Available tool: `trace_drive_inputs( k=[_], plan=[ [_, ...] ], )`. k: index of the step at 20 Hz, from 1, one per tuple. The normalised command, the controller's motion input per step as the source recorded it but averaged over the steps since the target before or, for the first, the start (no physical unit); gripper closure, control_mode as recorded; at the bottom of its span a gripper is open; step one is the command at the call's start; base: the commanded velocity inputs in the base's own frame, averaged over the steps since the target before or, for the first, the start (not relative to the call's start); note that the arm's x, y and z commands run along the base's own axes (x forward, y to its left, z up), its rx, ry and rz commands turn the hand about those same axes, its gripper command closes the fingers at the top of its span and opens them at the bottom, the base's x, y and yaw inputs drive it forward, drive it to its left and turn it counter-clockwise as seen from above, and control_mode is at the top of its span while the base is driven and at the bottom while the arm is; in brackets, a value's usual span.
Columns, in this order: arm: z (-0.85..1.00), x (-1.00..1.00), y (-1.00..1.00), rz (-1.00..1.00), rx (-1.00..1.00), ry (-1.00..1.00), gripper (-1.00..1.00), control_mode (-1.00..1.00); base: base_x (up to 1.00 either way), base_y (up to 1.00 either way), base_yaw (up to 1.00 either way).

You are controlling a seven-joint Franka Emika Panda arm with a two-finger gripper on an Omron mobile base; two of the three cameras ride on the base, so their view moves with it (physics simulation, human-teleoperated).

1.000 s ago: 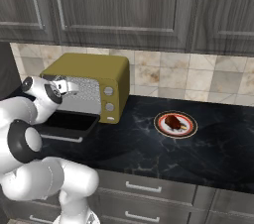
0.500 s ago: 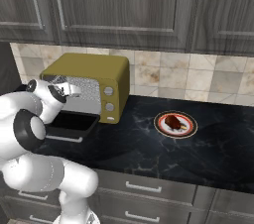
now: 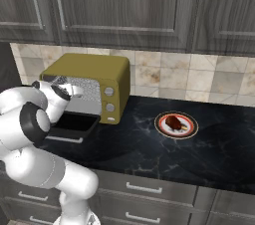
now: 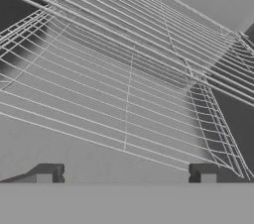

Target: Open the toaster oven door. Place the bread on the top rack in the toaster oven and place the steak on the bottom rack.

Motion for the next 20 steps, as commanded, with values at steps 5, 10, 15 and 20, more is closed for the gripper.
trace_drive_inputs(
  k=[5, 10, 15, 20],
  plan=[
    [-0.03, 0.18, 0.0, 0.0, 0.0, -0.01, -1.0, -1.0, 0.0, 0.0, 0.0],
    [-0.11, 0.14, 0.03, 0.0, 0.0, -0.01, -1.0, -1.0, 0.0, 0.0, 0.0],
    [-0.14, 0.14, 0.01, 0.0, 0.0, -0.01, -1.0, -1.0, 0.0, 0.0, 0.0],
    [-0.15, 0.14, 0.0, 0.0, 0.0, 0.0, -1.0, -1.0, 0.0, 0.0, 0.0]
  ],
)
